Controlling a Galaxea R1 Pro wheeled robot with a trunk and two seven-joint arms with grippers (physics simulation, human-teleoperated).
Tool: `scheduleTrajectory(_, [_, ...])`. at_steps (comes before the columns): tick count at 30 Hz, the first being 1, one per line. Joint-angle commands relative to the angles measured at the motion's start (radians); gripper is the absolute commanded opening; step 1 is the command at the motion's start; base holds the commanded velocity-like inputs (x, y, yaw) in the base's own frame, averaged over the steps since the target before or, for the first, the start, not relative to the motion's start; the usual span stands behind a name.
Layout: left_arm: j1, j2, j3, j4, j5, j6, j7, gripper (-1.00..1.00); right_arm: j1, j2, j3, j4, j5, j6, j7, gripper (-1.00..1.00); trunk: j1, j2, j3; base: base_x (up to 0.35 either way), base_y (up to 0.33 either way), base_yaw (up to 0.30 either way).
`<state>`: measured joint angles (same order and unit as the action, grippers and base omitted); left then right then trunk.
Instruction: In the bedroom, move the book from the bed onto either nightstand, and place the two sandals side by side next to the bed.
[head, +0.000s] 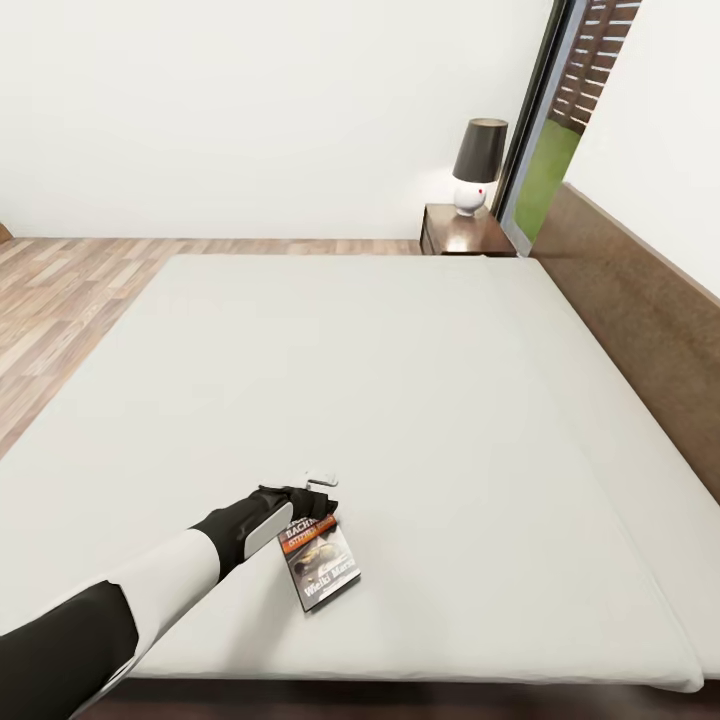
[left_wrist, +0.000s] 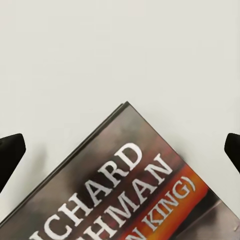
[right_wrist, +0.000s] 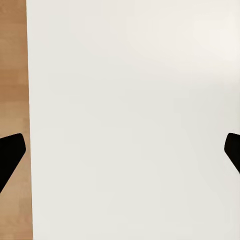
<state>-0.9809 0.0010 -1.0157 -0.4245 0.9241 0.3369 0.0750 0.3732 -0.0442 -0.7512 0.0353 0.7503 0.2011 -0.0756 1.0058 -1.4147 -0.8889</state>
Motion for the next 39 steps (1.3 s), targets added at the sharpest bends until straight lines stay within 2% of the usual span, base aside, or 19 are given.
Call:
scheduleTrajectory(1, [-0.001, 0.001, -0.006, -0.002, 0.010, 0.002, 0.008, 1.00, 0.000, 0.000, -0.008, 0.002, 0.009, 0.001, -0.004, 1.00, 0.000, 0.000, -0.002, 0.000, 0.000, 0.000])
scheduleTrajectory(31, [-0.001, 0.002, -0.006, -0.003, 0.010, 0.001, 0.008, 1.00, 0.000, 0.000, -0.009, 0.002, 0.009, 0.003, -0.004, 1.00, 0.000, 0.000, -0.049, 0.000, 0.000, 0.000])
scheduleTrajectory(39, [-0.001, 0.002, -0.006, -0.003, 0.010, 0.001, 0.008, 1.00, 0.000, 0.000, -0.009, 0.002, 0.009, 0.002, -0.003, 1.00, 0.000, 0.000, -0.055, 0.000, 0.000, 0.000])
